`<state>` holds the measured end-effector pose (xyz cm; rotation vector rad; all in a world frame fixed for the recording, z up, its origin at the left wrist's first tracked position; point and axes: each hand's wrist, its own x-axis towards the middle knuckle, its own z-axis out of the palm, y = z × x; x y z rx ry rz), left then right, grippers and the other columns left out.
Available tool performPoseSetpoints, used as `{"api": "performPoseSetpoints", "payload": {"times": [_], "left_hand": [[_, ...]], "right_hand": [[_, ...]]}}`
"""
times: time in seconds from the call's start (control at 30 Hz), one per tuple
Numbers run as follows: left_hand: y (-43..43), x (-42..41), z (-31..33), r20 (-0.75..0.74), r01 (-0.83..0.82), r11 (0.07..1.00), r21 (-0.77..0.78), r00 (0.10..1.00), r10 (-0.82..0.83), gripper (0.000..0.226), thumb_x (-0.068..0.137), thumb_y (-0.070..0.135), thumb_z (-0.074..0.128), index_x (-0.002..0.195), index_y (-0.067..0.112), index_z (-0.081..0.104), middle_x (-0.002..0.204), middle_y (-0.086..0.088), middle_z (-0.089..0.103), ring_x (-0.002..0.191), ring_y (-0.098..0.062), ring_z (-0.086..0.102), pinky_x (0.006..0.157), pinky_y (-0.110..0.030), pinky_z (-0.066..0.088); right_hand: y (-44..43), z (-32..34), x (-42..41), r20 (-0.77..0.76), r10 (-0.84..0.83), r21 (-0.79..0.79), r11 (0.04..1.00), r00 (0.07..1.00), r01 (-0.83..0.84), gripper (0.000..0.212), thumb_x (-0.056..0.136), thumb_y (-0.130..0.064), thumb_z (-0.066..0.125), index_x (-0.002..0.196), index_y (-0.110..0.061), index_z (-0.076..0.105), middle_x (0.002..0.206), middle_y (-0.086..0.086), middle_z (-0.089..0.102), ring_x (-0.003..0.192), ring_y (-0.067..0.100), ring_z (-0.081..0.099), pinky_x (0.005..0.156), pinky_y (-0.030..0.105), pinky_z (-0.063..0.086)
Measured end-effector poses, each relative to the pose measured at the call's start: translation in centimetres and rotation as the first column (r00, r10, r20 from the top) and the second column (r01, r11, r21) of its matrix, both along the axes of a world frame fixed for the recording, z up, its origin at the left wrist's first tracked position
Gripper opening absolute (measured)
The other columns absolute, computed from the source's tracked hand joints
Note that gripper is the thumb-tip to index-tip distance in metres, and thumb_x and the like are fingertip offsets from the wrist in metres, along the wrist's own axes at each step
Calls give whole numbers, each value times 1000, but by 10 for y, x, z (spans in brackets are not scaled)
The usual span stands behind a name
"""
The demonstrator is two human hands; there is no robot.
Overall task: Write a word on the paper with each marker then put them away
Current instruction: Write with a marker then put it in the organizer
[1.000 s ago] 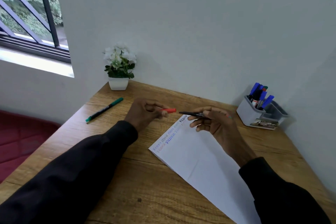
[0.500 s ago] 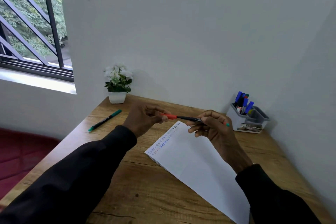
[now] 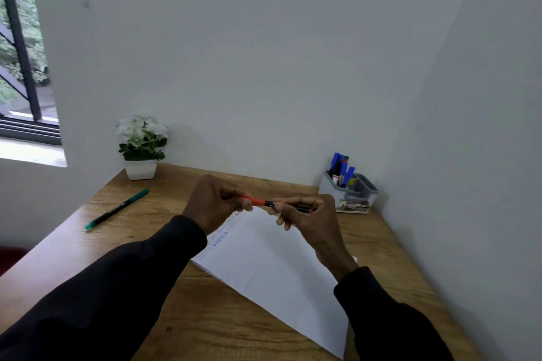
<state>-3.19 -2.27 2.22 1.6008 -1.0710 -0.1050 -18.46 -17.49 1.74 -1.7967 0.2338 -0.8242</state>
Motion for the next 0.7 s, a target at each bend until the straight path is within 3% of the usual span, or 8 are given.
{"api": "performPoseSetpoints", "payload": {"times": [0.13,0.2,0.27,0.4,0.5,0.63,0.7], "left_hand": [[-14,0,0,19,-17,999,51,1000,16,5,75,12,81,79,16,81,72,-3,76,70,-19,68,59,-13,49],[-21,3,4,31,-38,997,66,999,36,8,73,16,83,80,19,81,72,2,76,70,-15,70,61,-14,50],[-27,4,9,-2,-60,997,51,998,61,11,71,16,85,81,17,80,73,-1,75,69,-11,69,61,-9,48],[-43,1,14,-67,-44,999,-7,997,43,12,73,14,84,84,12,79,76,2,76,71,-5,71,64,-8,51],[-51,3,14,-123,-66,997,-41,991,61,12,74,9,82,85,12,79,75,8,76,70,0,70,64,-7,51],[-54,8,9,-159,-40,998,-49,987,32,9,76,7,80,82,13,78,70,14,75,68,3,69,62,-3,47],[-53,12,5,-163,-34,999,-40,986,27,10,76,7,80,83,14,77,69,17,74,69,4,69,62,-2,46]], "right_hand": [[-18,-1,-1,-66,-37,-77,997,997,31,8,88,-12,83,83,-18,83,76,0,80,67,20,76,61,27,56],[-30,-3,3,-115,-120,-243,966,986,90,17,84,-14,86,77,-28,80,75,-9,79,69,11,76,65,23,57],[-40,-5,10,-138,-220,-440,887,966,139,13,81,-16,89,78,-25,80,76,-12,78,69,4,72,64,19,53],[-56,-10,18,-150,-228,-585,805,962,99,19,83,-15,86,99,-20,76,85,-5,77,77,7,71,69,25,58],[-63,-14,19,-187,-255,-656,751,949,73,52,90,-15,79,134,-32,56,93,-2,74,81,13,70,74,36,61],[-88,-11,19,-145,-283,-536,828,948,165,81,94,-3,70,157,-39,33,96,-10,63,82,1,66,76,15,57],[-103,-9,18,-97,-336,-492,834,937,248,83,96,-1,68,159,-39,30,97,-3,62,81,4,66,71,17,59]]}}
